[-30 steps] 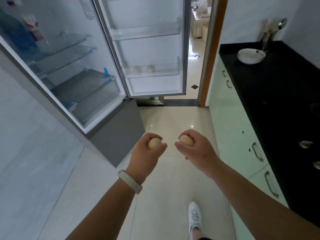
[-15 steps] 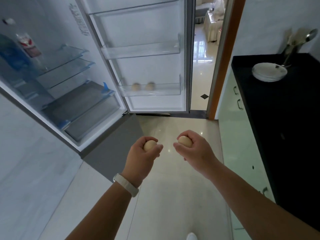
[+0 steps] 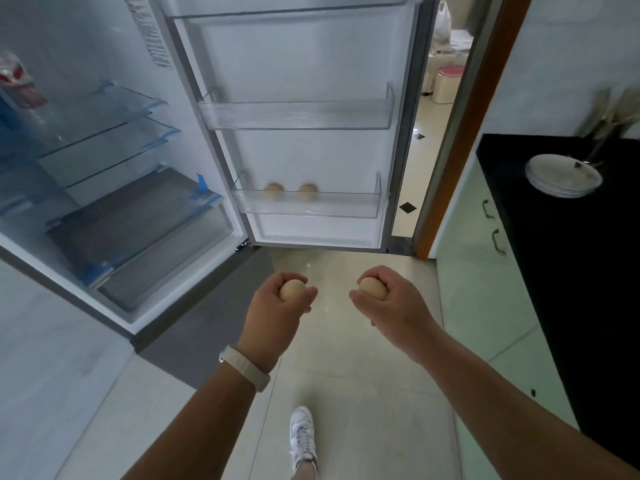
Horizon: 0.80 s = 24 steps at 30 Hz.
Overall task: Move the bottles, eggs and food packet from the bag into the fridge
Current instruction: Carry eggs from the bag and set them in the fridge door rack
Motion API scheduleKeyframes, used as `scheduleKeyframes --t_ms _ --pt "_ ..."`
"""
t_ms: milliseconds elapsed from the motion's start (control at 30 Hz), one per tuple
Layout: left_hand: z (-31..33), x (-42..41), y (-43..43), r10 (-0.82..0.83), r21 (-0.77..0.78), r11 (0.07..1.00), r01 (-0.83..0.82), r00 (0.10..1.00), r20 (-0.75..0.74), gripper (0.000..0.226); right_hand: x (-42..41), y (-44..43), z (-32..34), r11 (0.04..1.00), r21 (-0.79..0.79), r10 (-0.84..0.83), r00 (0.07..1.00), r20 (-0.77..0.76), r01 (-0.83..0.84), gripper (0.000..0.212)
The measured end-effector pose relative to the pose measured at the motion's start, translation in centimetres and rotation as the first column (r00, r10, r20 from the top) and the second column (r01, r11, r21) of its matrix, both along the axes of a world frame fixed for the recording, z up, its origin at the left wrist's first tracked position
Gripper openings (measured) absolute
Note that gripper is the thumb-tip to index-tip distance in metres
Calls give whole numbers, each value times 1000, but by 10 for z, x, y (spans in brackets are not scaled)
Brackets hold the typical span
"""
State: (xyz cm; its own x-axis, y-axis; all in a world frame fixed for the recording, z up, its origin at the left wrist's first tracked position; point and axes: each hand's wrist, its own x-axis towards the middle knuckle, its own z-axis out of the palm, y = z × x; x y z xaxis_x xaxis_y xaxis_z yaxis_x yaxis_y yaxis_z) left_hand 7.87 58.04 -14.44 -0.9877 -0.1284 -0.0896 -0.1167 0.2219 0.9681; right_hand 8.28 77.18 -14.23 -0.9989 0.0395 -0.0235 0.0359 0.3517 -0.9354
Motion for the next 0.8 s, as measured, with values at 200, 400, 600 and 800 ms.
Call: scheduleKeyframes --t_ms 200,400,600,800 --pt "-3 -95 -30 -75 64 995 74 997 9 12 -84 -31 4 995 33 -93 995 23 92 12" --pt "-6 -172 -68 -160 92 983 156 986 35 12 -149 -70 8 987 22 -162 984 76 160 11" --pt "-14 -223 -89 -209 97 974 203 976 65 14 -186 -93 1 975 18 -221 969 111 220 10" --pt "-18 -256 -91 -253 88 965 246 965 74 16 -224 -97 5 972 15 -236 965 117 236 11"
